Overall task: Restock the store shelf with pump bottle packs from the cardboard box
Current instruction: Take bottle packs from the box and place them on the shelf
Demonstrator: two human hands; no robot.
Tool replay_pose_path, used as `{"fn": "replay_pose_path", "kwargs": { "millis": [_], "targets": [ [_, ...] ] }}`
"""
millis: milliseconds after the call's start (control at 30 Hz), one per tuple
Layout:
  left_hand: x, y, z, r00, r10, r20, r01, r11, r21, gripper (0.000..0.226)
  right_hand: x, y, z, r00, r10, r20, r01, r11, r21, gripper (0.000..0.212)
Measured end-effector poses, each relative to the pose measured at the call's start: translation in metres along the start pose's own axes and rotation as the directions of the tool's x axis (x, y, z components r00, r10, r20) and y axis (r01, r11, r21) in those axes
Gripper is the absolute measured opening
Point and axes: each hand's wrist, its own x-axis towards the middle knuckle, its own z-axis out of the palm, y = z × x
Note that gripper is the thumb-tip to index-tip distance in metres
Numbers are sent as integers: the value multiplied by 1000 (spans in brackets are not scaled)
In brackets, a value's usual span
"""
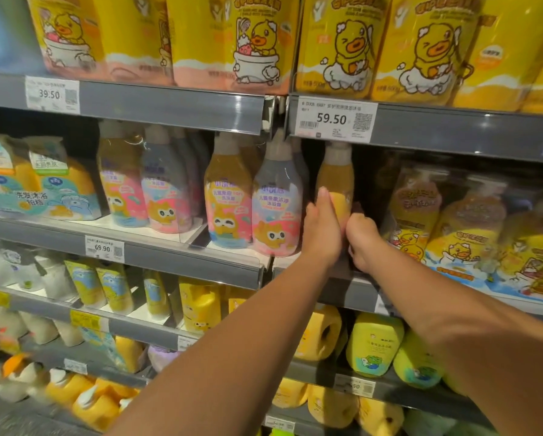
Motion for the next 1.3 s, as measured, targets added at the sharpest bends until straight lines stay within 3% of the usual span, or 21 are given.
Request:
{"fn": "replay_pose_path", "kwargs": {
  "millis": [67,233,467,633,833,967,1200,1300],
  "targets": [
    [-7,1,2,999,-9,-35,7,998,-60,101,-4,2,-2,1000,8,7,-9,999,49,50],
    [-25,0,2,1000,5,-26,-11,973,-229,44,-14,2,-3,998,61,25,-64,985,163,58],
    [-27,0,-7,998,12,56,3,965,-262,54,-26,10,5,994,-79,72,55,956,288,82],
    [-21,5,-8,999,16,37,-5,958,-286,49,-21,8,-1,979,-111,170,54,949,310,37],
    [-7,7,-7,1000,11,29,-2,958,-287,48,-13,0,1,965,-140,221,76,958,276,40],
    [-15,-6,-10,995,-35,97,63,951,-303,48,-24,18,-3,945,-172,279,98,961,260,63],
    [-9,-8,-8,994,-78,74,97,945,-312,48,-37,11,3,954,-185,236,123,959,254,46],
    [-8,-6,-3,994,-110,27,112,936,-334,64,-26,10,4,951,-168,259,102,963,251,43]
  ]
}}
